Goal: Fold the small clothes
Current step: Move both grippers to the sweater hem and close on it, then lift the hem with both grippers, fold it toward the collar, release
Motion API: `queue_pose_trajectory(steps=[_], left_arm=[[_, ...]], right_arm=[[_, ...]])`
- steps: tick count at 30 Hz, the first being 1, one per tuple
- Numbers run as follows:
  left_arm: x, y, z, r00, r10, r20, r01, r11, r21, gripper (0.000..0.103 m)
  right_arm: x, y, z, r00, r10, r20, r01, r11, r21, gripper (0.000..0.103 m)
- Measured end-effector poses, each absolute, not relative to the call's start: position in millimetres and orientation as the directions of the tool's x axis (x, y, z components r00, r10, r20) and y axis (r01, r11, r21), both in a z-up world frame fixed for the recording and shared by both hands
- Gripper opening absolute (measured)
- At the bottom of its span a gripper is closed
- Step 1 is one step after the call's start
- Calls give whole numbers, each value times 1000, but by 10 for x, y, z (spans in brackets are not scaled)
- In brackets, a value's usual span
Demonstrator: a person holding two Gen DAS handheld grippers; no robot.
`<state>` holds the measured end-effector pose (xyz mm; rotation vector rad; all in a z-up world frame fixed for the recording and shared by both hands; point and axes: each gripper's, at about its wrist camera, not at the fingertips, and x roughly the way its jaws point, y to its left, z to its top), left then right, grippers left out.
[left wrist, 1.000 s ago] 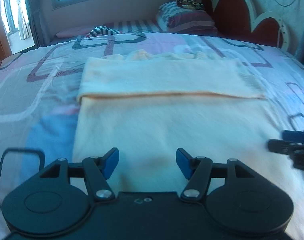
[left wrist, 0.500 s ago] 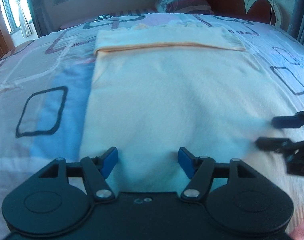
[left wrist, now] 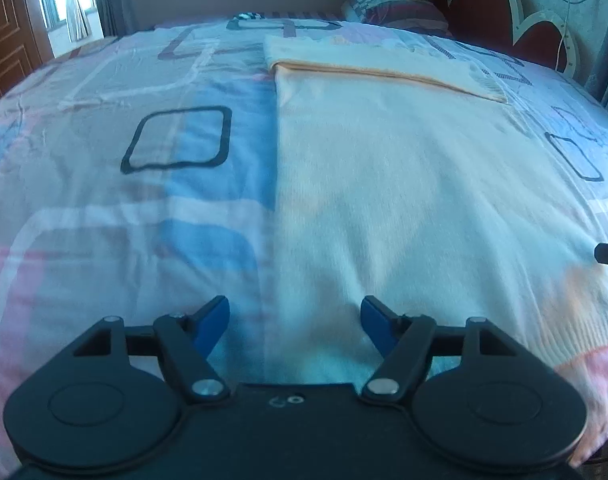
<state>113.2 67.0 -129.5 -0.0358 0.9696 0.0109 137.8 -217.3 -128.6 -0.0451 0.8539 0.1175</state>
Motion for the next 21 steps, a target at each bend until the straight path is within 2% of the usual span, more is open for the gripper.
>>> queue_pose_trajectory(steps=[3, 10, 12, 13, 15, 16, 17, 18, 19, 20, 21], left_arm=[[1027, 768, -1321, 527, -88, -845, -40, 991, -127, 60], [970, 878, -1371, 515, -192, -835, -55, 965, -256, 57], [978, 866, -1374, 508, -221, -833, -29, 962, -273, 38], [977, 852, -1381, 504, -232, -832, -23, 959, -281, 34], [983, 854, -1398, 498, -249, -830, -13, 956, -295, 18], [994, 858, -1407, 495, -262, -829, -10, 952, -307, 14], [1004, 859, -1422, 490, -279, -826, -9, 946, -324, 8], [1019, 860, -1429, 488, -291, -823, -8, 941, -337, 5], [1033, 858, -1422, 492, -293, -820, -5, 941, -340, 5], [1051, 856, -1408, 497, -298, -815, 2, 940, -342, 4], [1062, 866, -1375, 506, -301, -808, 7, 939, -345, 4]], right_arm=[[1257, -2281, -1300, 637, 39, -770, -45, 999, 14, 50], [1076, -2434, -1424, 572, 53, -819, 48, 994, 98, 51], [1034, -2455, -1427, 564, 60, -823, 68, 991, 118, 51], [1016, -2463, -1427, 559, 66, -826, 78, 988, 131, 51], [986, -2472, -1428, 548, 77, -833, 96, 983, 154, 50], [974, -2474, -1419, 547, 80, -833, 101, 982, 161, 48], [971, -2471, -1412, 543, 87, -835, 101, 981, 168, 38], [971, -2478, -1406, 540, 103, -835, 101, 978, 185, 33], [975, -2490, -1394, 539, 124, -833, 108, 971, 215, 15], [983, -2499, -1377, 537, 145, -831, 106, 966, 238, 6], [998, -2511, -1357, 533, 177, -828, 103, 957, 271, 6]])
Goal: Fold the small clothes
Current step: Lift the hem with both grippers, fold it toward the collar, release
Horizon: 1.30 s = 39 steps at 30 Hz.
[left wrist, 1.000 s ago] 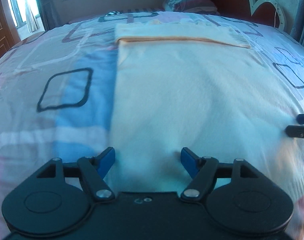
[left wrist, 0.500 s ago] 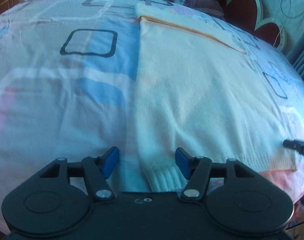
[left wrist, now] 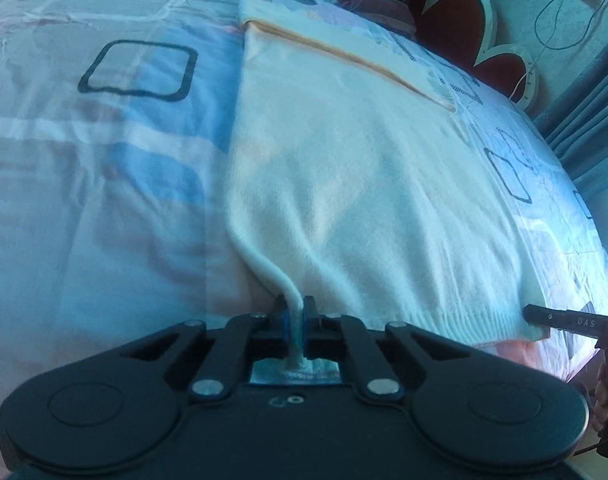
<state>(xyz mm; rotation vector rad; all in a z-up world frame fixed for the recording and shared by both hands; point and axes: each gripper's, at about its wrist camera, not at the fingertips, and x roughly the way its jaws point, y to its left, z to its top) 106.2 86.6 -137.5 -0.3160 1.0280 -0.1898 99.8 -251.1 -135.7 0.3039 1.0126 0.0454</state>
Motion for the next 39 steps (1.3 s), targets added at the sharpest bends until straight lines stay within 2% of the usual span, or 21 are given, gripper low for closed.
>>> queue_pose_trajectory(steps=[9, 15, 20, 33, 39], left_arm=[[1545, 928, -870, 654, -276, -704, 30, 940, -340, 4], [2057, 919, -618, 742, -239, -627, 35, 947, -319, 3], [2529, 918, -573, 786, -209, -581, 9, 945, -328, 4], [3569, 932, -740, 815, -148, -560, -66, 937, -344, 3], [4121, 1020, -937, 776, -138, -616, -141, 913, -383, 4]], right_arm=[[1417, -2629, -797, 643, 285, -711, 25, 920, 390, 6], [2044, -2734, -440, 721, 308, -621, -29, 909, 416, 6], [2637, -2794, -374, 761, 317, -567, -37, 893, 448, 6], [3907, -2902, -522, 780, 340, -526, -41, 866, 498, 6], [4478, -3080, -725, 763, 355, -540, 22, 821, 571, 6]])
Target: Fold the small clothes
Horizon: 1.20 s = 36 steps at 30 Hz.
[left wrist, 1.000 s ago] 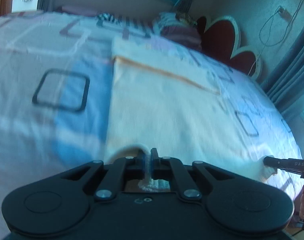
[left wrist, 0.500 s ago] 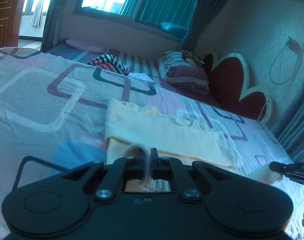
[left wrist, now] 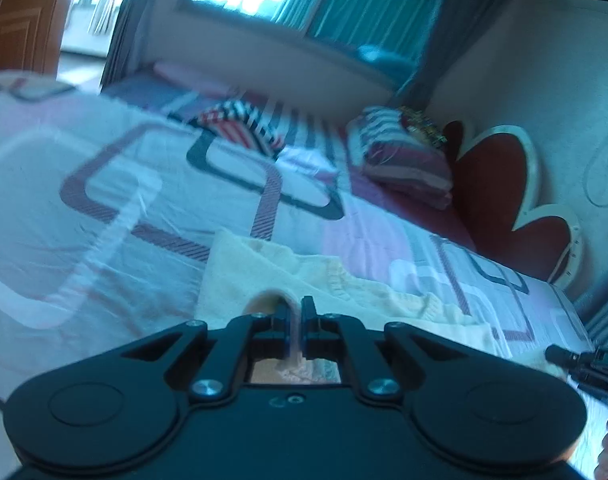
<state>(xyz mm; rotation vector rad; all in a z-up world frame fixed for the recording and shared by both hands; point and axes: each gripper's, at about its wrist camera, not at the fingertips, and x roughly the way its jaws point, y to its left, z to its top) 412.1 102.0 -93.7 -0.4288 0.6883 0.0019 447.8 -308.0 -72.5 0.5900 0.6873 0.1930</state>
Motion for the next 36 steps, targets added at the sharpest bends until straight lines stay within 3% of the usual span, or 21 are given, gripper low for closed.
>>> queue_pose_trajectory(steps=[8, 10, 13, 15, 16, 17, 19, 22, 28, 31, 32, 34, 36], left_arm=[[4671, 1035, -1180, 711, -73, -699, -222, 920, -322, 4], [4780, 1009, -1231, 691, -51, -721, -231, 929, -288, 8], [4904, 1013, -1263, 697, -9, -717, -259, 929, -264, 24], [4957, 1040, -1245, 705, 24, -709, -283, 926, -250, 55], [4967, 1048, -1220, 714, 42, -699, -289, 927, -240, 62], [4961, 1055, -1191, 724, 60, -687, -292, 929, -226, 69], [4949, 1070, -1134, 738, 57, -672, -264, 941, -211, 69], [4909, 1053, -1120, 743, 31, -668, -193, 966, -170, 73], [5017, 902, -1361, 695, 29, -719, -123, 989, -78, 69], [5056, 928, -1460, 684, 28, -729, -137, 987, -90, 53], [5052, 926, -1468, 688, 32, -725, -135, 987, -84, 41], [5031, 928, -1462, 697, 34, -717, -129, 989, -78, 32], [5009, 928, -1438, 710, 41, -703, -124, 990, -67, 12]], right_arm=[[5067, -3166, -1067, 717, 354, -600, 113, 791, 602, 6], [5169, -3146, -1125, 707, 345, -617, 130, 795, 593, 6], [5282, -3173, -1198, 715, 319, -622, 164, 789, 593, 6], [5347, -3200, -1219, 718, 306, -625, 175, 789, 588, 8], [5373, -3200, -1227, 721, 298, -625, 176, 794, 582, 16], [5383, -3195, -1213, 730, 278, -625, 174, 808, 563, 32], [5379, -3195, -1179, 750, 234, -618, 161, 843, 514, 57], [5370, -3154, -1150, 763, 212, -610, 98, 896, 433, 59], [5428, -2906, -1368, 715, 228, -661, -18, 951, 308, 58], [5436, -2835, -1464, 707, 235, -667, -40, 955, 294, 58], [5428, -2825, -1475, 709, 235, -665, -44, 956, 291, 44], [5453, -2802, -1501, 696, 253, -672, -67, 955, 290, 16], [5461, -2809, -1515, 690, 264, -674, -73, 952, 298, 14]])
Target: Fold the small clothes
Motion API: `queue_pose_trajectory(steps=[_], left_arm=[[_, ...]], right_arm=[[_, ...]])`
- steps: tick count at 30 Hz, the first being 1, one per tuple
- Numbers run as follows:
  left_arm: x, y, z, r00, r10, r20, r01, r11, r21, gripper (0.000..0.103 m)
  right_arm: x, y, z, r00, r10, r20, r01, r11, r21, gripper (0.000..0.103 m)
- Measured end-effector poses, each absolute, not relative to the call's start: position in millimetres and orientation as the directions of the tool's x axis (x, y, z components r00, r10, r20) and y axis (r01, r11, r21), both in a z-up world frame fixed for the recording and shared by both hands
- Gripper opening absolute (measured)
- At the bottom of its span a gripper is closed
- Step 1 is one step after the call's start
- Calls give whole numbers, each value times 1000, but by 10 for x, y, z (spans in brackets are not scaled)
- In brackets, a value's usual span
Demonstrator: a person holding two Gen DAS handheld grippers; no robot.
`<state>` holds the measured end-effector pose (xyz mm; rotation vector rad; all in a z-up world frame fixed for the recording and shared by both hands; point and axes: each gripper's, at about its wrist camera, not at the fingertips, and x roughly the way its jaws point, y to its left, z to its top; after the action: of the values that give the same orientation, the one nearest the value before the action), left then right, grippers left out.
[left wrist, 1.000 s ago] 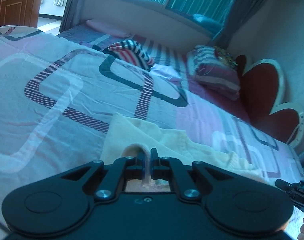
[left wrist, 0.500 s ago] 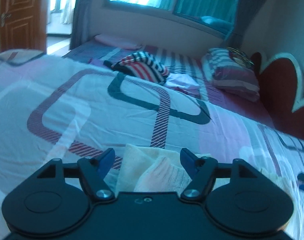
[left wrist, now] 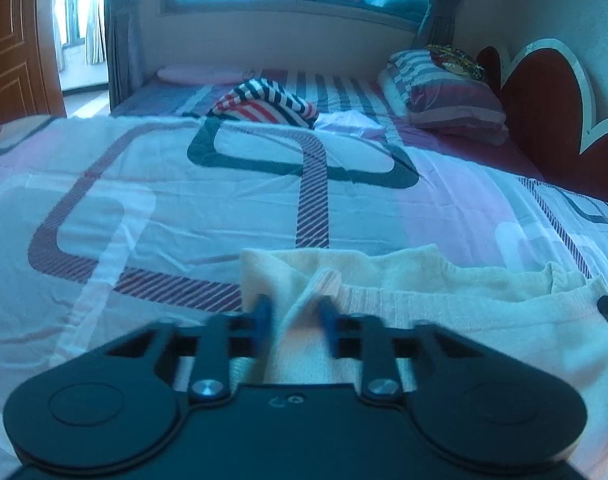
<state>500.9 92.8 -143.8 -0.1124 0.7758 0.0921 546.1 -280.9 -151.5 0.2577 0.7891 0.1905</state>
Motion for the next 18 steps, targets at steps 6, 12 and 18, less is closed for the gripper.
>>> queue_pose_trajectory(steps=[6, 12, 18], left_arm=[[4916, 911, -1313, 770, 33, -638, -110, 991, -81, 7], [5025, 963, -1248, 805, 87, -587, -178, 979, -99, 0], [5155, 1040, -1510, 737, 126, -664, -217, 974, -56, 0]], right_arm=[[5392, -2864, -1416, 737, 262, -622, -91, 952, 293, 2], [5465, -2885, -1286, 788, 220, -575, -55, 956, 290, 2], [5628, -2829, -1542, 724, 173, -667, -1, 968, 250, 2]])
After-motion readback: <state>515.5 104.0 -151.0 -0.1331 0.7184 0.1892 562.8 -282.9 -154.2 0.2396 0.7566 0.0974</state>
